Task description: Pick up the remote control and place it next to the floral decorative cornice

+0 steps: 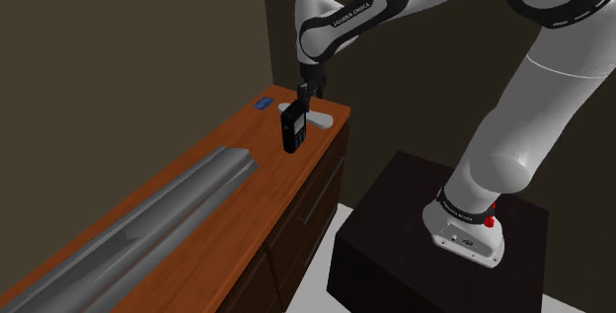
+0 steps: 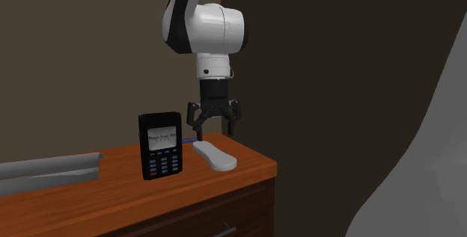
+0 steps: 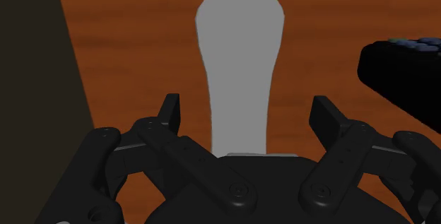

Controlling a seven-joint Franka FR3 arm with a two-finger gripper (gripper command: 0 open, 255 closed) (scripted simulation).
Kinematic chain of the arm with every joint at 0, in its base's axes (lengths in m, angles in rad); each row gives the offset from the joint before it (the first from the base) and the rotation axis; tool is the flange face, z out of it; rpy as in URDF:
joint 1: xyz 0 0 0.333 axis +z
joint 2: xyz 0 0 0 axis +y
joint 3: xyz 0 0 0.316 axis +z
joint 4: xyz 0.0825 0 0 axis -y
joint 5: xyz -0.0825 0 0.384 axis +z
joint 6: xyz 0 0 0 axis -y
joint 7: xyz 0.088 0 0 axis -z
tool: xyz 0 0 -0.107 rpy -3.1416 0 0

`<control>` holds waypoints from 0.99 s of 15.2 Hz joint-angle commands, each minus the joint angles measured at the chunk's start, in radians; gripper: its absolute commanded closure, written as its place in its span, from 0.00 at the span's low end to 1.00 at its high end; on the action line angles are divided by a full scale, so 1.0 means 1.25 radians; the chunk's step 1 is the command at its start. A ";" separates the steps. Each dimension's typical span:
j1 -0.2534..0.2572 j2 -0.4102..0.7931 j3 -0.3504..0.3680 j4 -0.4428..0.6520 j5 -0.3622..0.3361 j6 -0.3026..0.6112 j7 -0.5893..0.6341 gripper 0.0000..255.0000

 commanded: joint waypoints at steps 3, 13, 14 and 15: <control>0.004 0.081 0.004 0.055 -0.004 0.044 0.002 0.00; 0.003 0.120 0.003 0.028 -0.005 0.110 0.003 0.00; 0.003 0.120 0.003 0.028 -0.005 0.110 0.003 0.00; 0.003 0.120 0.003 0.028 -0.005 0.110 0.003 0.00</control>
